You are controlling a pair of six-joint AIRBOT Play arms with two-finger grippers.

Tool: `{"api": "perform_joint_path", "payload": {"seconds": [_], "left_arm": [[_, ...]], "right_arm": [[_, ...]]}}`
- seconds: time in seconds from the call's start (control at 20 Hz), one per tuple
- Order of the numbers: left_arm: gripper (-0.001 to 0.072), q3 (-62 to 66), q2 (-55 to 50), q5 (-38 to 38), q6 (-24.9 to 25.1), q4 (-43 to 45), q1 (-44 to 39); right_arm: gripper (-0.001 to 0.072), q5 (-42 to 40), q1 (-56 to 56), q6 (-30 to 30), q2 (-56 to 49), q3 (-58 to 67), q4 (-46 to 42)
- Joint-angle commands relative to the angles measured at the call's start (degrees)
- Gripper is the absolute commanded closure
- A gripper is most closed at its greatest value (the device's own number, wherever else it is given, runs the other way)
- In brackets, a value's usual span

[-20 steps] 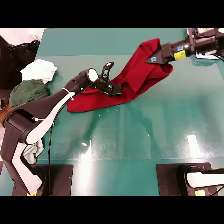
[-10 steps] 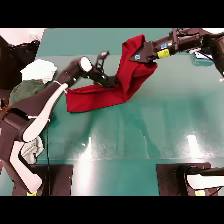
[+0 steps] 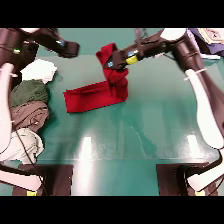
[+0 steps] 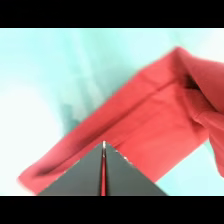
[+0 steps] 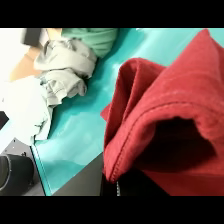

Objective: Fold the shirts.

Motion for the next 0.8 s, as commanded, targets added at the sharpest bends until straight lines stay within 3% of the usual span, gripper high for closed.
{"api": "perform_joint_path", "payload": {"seconds": [0.0,0.25,0.3,0.4,0.45,0.6,0.75], "left_arm": [[0.0682,0.7,5.7,-4.0,0.5,5.5,3.1],[0.0682,0.6,8.9,-4.1,0.5,7.8,3.2],[0.0682,0.6,8.9,-4.2,0.5,7.8,3.2],[0.0682,0.6,8.9,-4.4,0.5,7.7,3.2],[0.0681,0.6,8.9,-4.5,0.5,7.6,3.2],[0.0681,0.6,8.9,-5.0,0.5,7.6,3.2],[0.0681,0.4,8.9,-6.1,0.5,7.6,3.2]], "right_arm": [[0.0698,-6.1,5.8,-0.1,-5.1,1.3,0.0],[0.0692,-16.9,13.4,-4.4,-10.5,-0.2,-0.2],[0.0620,-16.8,15.1,-5.5,-12.4,1.3,0.0],[0.0200,-16.7,18.5,-7.7,-16.0,4.3,0.5],[0.0101,-17.8,19.7,-7.7,-16.5,4.2,0.5],[0.0085,-18.1,19.3,-7.7,-13.6,0.1,-2.4],[0.0085,-10.8,12.7,-7.6,-8.6,-4.1,-9.8]]}}
